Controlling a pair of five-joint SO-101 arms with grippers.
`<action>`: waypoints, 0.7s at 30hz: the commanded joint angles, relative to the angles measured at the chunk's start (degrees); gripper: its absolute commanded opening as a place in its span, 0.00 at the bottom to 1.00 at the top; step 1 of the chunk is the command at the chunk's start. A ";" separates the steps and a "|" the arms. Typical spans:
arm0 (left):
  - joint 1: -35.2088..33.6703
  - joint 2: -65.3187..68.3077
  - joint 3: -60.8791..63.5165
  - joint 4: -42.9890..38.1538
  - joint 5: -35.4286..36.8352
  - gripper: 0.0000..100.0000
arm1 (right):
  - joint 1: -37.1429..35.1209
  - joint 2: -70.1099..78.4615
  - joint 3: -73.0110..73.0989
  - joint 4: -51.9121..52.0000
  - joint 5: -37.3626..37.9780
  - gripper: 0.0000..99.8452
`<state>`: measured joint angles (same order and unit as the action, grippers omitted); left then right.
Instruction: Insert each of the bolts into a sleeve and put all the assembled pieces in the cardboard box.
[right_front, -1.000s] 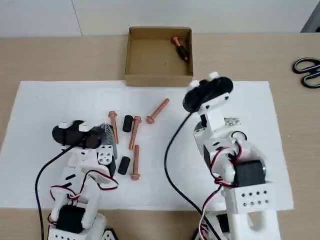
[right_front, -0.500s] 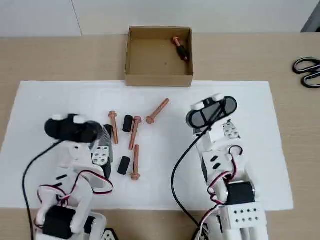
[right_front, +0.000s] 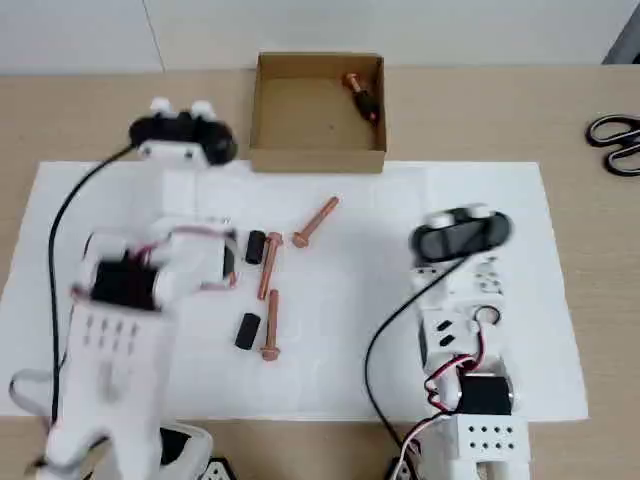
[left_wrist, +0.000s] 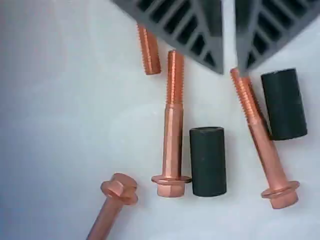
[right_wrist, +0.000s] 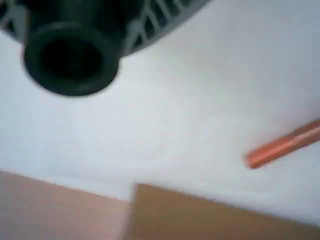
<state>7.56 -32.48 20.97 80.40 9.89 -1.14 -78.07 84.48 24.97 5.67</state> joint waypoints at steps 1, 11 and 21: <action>-0.09 11.16 -10.33 1.05 1.23 0.01 | 2.15 -1.71 0.62 -1.98 -3.87 0.00; -2.20 30.68 -23.16 2.02 16.18 0.01 | 2.15 -4.44 5.98 -0.92 -3.60 0.00; -6.95 48.88 -41.89 20.13 10.11 0.01 | 2.15 -6.46 8.09 -0.92 -3.60 0.00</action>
<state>0.97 13.14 -14.29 96.66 21.49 0.44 -83.34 93.01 24.53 2.42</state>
